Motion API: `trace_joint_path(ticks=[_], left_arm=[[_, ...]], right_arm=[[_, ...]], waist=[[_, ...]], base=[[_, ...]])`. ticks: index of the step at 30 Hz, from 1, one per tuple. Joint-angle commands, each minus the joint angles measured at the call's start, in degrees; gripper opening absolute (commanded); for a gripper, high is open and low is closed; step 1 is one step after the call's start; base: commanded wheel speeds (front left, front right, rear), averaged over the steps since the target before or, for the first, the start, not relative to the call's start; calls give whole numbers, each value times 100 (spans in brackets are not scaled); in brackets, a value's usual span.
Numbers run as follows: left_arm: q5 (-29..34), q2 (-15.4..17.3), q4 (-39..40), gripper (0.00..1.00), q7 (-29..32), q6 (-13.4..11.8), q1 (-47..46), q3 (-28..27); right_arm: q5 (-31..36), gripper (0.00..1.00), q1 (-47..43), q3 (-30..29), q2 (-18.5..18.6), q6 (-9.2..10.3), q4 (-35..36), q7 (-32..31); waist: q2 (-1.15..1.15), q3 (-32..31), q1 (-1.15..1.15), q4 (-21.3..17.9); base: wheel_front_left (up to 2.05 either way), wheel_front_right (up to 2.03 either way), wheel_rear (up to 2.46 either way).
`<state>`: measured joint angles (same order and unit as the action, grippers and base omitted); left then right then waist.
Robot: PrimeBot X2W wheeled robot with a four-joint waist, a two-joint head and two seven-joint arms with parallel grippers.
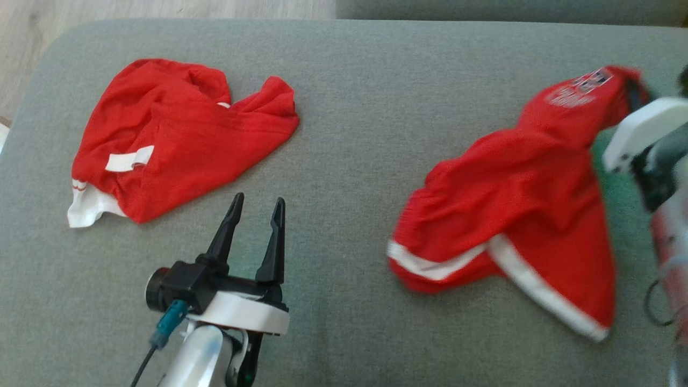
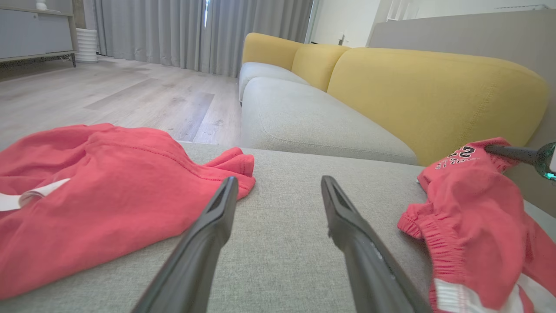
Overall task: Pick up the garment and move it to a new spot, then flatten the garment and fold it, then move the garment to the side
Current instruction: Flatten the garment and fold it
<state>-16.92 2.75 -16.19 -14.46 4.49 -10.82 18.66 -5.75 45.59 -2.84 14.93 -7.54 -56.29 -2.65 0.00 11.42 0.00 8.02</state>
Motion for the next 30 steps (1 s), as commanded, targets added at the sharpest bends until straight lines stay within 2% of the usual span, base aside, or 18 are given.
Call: trace_joint_path(ticks=[1,7,8,9,15,20,24,30], left_arm=[[-61,12,197,100,-54,-35,-263,-119],[-82,12,208,100,-54,-37,-323,-124],[-84,12,209,100,-54,-38,-330,-129],[-87,12,211,100,-54,-39,-337,-133],[-113,12,228,100,-54,-68,-342,-154],[-93,12,252,100,-54,-71,-270,-255],[-51,12,296,100,-54,-58,-174,-357],[4,12,327,100,-54,-28,16,-480]], right_arm=[[169,0,384,70,186,5,72,115],[475,0,844,156,387,5,-228,200],[585,58,909,198,450,5,-281,269],[700,100,962,241,506,5,-347,332],[866,100,1136,194,470,5,-589,878],[593,100,774,78,157,5,-389,1599],[149,100,133,68,-226,5,296,1752],[-396,100,-1368,73,-792,5,2018,1763]], waist=[[0,46,0,50],[0,138,0,122],[0,158,0,129],[0,176,0,134],[0,158,0,21],[0,-54,0,-205],[0,-274,0,-429],[0,-627,0,-742]], base=[[0,0,0],[0,0,0],[0,0,0],[0,0,0],[0,0,0],[0,0,0],[0,0,0],[0,0,0]])
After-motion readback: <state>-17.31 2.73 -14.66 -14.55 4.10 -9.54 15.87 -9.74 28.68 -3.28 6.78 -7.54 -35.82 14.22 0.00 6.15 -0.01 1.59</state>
